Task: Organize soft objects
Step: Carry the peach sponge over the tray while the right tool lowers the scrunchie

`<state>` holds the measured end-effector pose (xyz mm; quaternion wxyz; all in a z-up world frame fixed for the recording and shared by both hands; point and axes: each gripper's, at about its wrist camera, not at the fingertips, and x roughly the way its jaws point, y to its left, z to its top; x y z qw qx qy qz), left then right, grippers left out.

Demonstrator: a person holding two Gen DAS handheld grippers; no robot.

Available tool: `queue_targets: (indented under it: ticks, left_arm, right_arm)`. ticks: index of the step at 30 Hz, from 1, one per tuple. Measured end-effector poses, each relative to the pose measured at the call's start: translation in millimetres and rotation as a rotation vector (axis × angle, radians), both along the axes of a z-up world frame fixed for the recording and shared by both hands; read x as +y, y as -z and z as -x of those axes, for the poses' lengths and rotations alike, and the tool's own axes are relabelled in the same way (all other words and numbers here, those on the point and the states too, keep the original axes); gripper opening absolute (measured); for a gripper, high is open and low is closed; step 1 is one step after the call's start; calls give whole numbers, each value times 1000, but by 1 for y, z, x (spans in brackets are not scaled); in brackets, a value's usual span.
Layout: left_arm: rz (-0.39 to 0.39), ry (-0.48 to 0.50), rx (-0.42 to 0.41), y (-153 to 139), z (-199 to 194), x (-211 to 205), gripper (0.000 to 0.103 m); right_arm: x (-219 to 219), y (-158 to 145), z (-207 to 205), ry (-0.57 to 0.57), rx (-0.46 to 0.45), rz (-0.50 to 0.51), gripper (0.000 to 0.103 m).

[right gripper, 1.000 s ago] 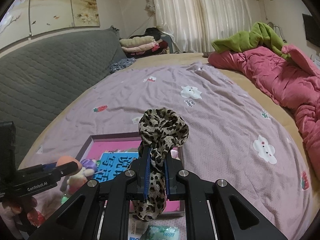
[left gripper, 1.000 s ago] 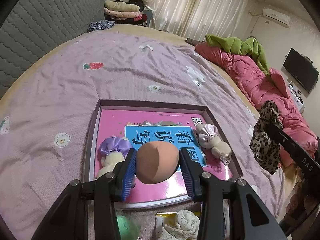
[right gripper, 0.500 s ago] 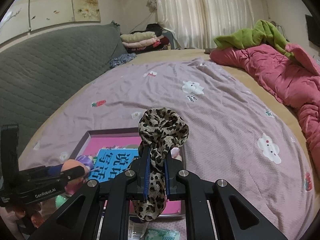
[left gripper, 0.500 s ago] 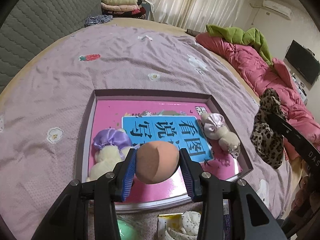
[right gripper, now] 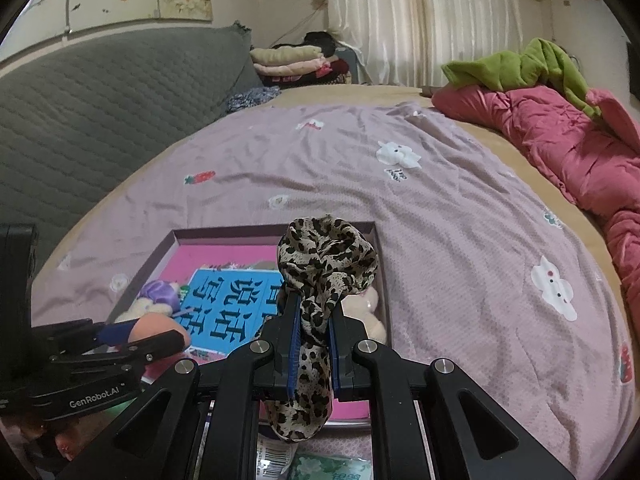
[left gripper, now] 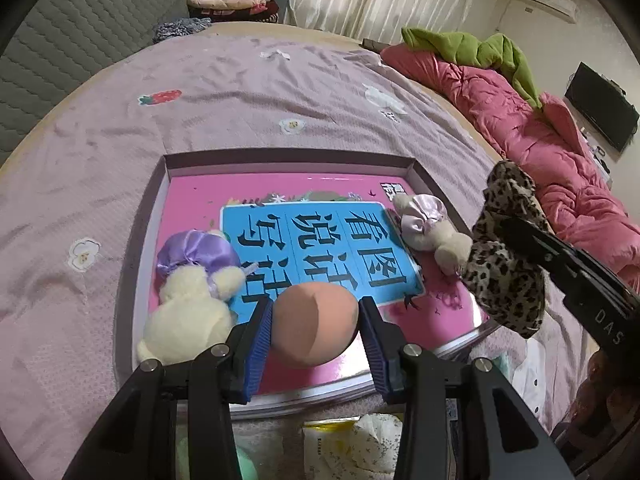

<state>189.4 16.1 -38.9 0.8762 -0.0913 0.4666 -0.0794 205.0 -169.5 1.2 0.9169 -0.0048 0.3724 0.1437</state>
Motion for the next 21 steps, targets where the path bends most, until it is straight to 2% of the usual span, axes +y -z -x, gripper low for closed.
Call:
queue_targets:
  ticks: [13,21]
  left_arm:
    - [1,8,44,16,-2,-2,43]
    - [-1,0,59,23,-3,3,43]
  right_arm:
    - [25,27,-3,-63,33,76,12]
    - [17,41,-1,-37,65,91,13]
